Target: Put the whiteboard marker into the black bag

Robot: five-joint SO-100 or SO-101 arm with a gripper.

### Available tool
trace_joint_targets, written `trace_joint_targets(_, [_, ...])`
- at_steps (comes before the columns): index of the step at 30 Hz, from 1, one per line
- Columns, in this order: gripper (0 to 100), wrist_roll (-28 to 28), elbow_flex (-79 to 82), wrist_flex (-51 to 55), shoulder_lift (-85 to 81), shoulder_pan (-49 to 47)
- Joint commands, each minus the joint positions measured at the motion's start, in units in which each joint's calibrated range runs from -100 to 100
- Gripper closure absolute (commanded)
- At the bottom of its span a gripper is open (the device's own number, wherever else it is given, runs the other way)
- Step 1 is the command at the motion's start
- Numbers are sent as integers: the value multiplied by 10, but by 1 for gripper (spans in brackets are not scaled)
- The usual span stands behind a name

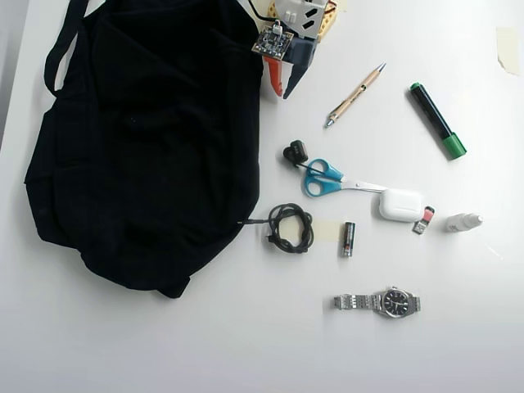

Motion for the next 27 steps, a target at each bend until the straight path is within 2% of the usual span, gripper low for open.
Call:
trace_joint_targets(1, [98, 26, 12, -50, -4, 23])
trace_joint_targets(16, [98, 30, 11, -60, -5, 19])
trace_joint_targets(19, [98, 32, 9, -89, -5, -12])
trace_joint_targets(22, [98, 78, 8, -155, -5, -57])
trace_joint_targets(25, [98, 87, -23, -192, 7, -70])
trace_joint_targets(27, [95, 87, -39, -192, 7, -136])
